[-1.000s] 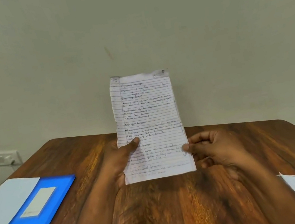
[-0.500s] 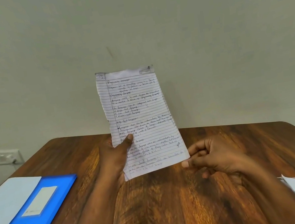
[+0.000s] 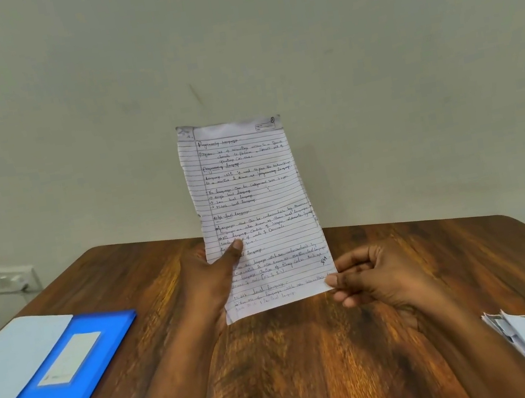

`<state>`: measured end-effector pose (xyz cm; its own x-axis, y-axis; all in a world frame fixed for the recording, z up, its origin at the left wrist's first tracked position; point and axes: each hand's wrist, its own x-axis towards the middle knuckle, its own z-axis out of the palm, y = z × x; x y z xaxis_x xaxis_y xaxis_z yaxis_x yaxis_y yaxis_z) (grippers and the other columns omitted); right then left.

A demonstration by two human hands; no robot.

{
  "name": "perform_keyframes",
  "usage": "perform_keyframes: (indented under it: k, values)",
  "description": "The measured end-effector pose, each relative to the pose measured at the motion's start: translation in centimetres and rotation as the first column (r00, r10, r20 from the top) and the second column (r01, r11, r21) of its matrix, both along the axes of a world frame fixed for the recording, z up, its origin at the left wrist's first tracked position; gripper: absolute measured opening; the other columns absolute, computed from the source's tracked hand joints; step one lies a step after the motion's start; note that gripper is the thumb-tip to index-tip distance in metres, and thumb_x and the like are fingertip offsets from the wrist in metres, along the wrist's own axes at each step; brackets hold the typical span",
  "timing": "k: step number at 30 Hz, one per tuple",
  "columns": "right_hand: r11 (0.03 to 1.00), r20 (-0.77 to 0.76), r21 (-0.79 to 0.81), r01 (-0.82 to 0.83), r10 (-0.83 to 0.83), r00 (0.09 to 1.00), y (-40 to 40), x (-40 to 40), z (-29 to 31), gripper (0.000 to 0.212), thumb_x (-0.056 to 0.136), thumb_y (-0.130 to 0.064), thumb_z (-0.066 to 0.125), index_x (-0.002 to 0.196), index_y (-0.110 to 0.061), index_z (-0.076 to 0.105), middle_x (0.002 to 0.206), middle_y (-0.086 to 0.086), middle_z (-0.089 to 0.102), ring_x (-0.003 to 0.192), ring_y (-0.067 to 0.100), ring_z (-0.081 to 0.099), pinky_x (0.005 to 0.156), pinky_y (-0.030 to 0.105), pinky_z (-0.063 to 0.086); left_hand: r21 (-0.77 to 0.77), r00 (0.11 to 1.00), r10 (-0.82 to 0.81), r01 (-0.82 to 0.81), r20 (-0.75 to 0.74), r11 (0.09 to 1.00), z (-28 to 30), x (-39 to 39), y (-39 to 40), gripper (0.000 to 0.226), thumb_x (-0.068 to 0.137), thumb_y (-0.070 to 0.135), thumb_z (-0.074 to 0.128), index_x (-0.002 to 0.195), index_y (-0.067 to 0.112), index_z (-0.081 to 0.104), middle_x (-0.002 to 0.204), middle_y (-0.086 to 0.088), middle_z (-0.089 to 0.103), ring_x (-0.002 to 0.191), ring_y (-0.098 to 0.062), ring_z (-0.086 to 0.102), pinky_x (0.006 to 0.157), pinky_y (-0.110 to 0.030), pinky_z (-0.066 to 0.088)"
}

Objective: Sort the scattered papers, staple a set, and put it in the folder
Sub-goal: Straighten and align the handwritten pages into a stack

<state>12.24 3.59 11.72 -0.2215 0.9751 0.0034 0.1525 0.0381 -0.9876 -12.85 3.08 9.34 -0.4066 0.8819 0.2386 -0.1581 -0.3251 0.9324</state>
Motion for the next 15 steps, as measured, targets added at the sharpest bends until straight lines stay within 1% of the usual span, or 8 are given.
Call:
perform_keyframes:
  k: [2, 4, 7, 9, 12, 15]
  values:
    - [1.000, 0.007, -0.010, -0.004, 0.004, 1.000, 0.17, 0.13, -0.16, 0.020, 0.081, 0.004, 0.081, 0.100, 0.002, 0.075, 0.084, 0.021, 0.079, 0.069, 0.025, 0.076, 0.060, 0.029, 0.064, 0.003, 1.000, 0.006, -0.006, -0.005, 1.000, -0.09, 0.07, -0.01, 0.008, 0.093, 0.006, 0.073, 0.100, 0.008, 0.077, 0.097, -0.010, 0.081, 0.087, -0.028, 0.080, 0.074, -0.044, 0.065]
    - [0.999, 0.021, -0.028, -0.024, 0.025, 0.999, 0.21, 0.23, -0.15, 0.021, 0.082, 0.004, 0.079, 0.103, 0.003, 0.075, 0.085, 0.021, 0.079, 0.072, 0.026, 0.077, 0.063, 0.030, 0.065, 0.014, 1.000, 0.002, -0.002, -0.015, 1.000, -0.21, 0.06, 0.01, 0.011, 0.093, 0.006, 0.073, 0.103, 0.008, 0.077, 0.099, -0.010, 0.081, 0.090, -0.030, 0.079, 0.078, -0.046, 0.064]
    - [0.997, 0.037, -0.033, -0.073, 0.074, 0.997, 0.12, 0.32, 0.05, 0.022, 0.082, 0.006, 0.079, 0.104, 0.002, 0.076, 0.089, 0.021, 0.079, 0.077, 0.029, 0.078, 0.064, 0.032, 0.065, 0.015, 0.999, 0.003, -0.002, -0.037, 1.000, -0.23, -0.08, -0.04, 0.012, 0.093, 0.008, 0.074, 0.104, 0.011, 0.078, 0.099, -0.007, 0.081, 0.091, -0.028, 0.079, 0.080, -0.046, 0.064]
    - [0.996, 0.042, -0.021, -0.084, 0.084, 0.996, 0.10, 0.32, 0.12, 0.023, 0.080, 0.006, 0.081, 0.102, 0.001, 0.077, 0.090, 0.020, 0.080, 0.079, 0.030, 0.078, 0.064, 0.031, 0.065, 0.010, 1.000, -0.001, 0.002, -0.030, 1.000, -0.21, -0.15, -0.01, 0.012, 0.093, 0.009, 0.074, 0.105, 0.011, 0.078, 0.100, -0.008, 0.081, 0.091, -0.028, 0.079, 0.082, -0.049, 0.063]
    - [0.998, 0.045, -0.006, -0.060, 0.060, 0.997, 0.17, 0.23, -0.04, 0.022, 0.079, 0.006, 0.082, 0.100, 0.003, 0.077, 0.086, 0.021, 0.079, 0.074, 0.028, 0.077, 0.063, 0.030, 0.064, -0.002, 1.000, -0.009, 0.009, -0.017, 1.000, -0.16, -0.11, 0.06, 0.011, 0.093, 0.009, 0.074, 0.103, 0.011, 0.078, 0.100, -0.010, 0.081, 0.091, -0.030, 0.079, 0.086, -0.055, 0.062]
    - [0.999, 0.052, -0.005, -0.041, 0.041, 0.998, 0.25, 0.21, -0.24, 0.023, 0.077, 0.007, 0.083, 0.099, 0.006, 0.076, 0.084, 0.022, 0.079, 0.069, 0.026, 0.076, 0.061, 0.029, 0.064, -0.023, 1.000, -0.007, 0.007, -0.002, 1.000, -0.15, -0.11, 0.18, 0.010, 0.093, 0.007, 0.074, 0.101, 0.012, 0.078, 0.099, -0.010, 0.081, 0.091, -0.031, 0.079, 0.087, -0.058, 0.061]
